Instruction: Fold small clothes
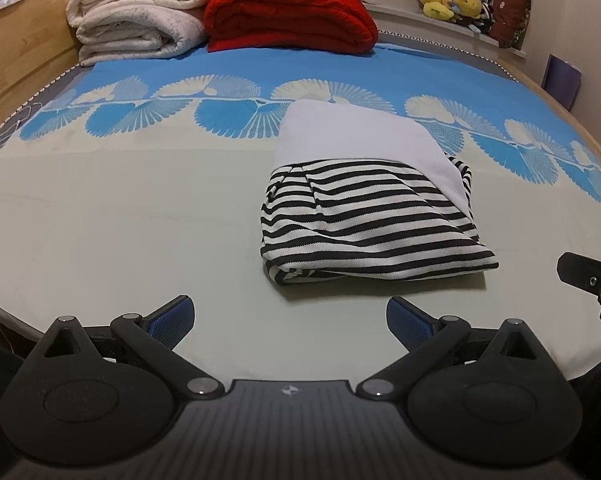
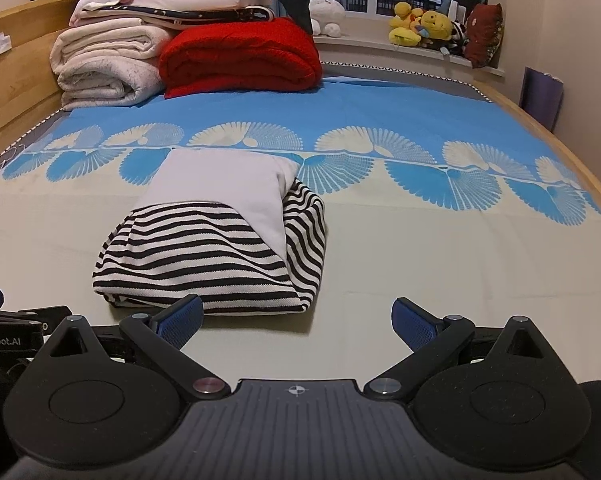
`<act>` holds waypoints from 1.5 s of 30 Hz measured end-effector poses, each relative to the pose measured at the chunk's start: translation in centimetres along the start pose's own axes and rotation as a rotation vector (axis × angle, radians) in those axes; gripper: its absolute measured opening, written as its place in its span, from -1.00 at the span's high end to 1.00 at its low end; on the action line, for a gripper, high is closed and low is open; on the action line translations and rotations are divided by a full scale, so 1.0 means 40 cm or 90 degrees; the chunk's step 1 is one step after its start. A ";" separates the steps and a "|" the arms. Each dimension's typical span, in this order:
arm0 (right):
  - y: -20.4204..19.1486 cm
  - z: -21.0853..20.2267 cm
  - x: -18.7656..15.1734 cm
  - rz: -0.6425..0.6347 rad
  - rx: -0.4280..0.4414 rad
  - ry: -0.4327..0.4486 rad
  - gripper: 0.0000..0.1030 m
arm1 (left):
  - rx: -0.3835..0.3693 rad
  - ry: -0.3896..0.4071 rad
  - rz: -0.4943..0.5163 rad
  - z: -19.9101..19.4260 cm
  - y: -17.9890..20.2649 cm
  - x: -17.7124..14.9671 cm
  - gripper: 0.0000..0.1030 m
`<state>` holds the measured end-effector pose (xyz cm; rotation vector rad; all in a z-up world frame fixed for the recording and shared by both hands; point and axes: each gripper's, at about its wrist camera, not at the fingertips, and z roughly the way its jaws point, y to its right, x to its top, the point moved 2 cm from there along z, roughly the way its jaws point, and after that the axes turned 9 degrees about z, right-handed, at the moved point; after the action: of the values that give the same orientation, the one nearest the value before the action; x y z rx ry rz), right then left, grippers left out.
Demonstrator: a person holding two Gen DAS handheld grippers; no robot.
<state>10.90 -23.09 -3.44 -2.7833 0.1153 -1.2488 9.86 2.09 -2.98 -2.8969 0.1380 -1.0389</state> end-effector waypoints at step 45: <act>-0.005 0.010 -0.006 -0.011 -0.004 -0.010 -0.94 | -0.001 -0.009 -0.006 0.006 0.005 -0.009 -0.99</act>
<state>11.04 -22.84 -3.85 -2.8047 0.0937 -1.2318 9.72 1.94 -3.43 -2.9088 0.1236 -1.0202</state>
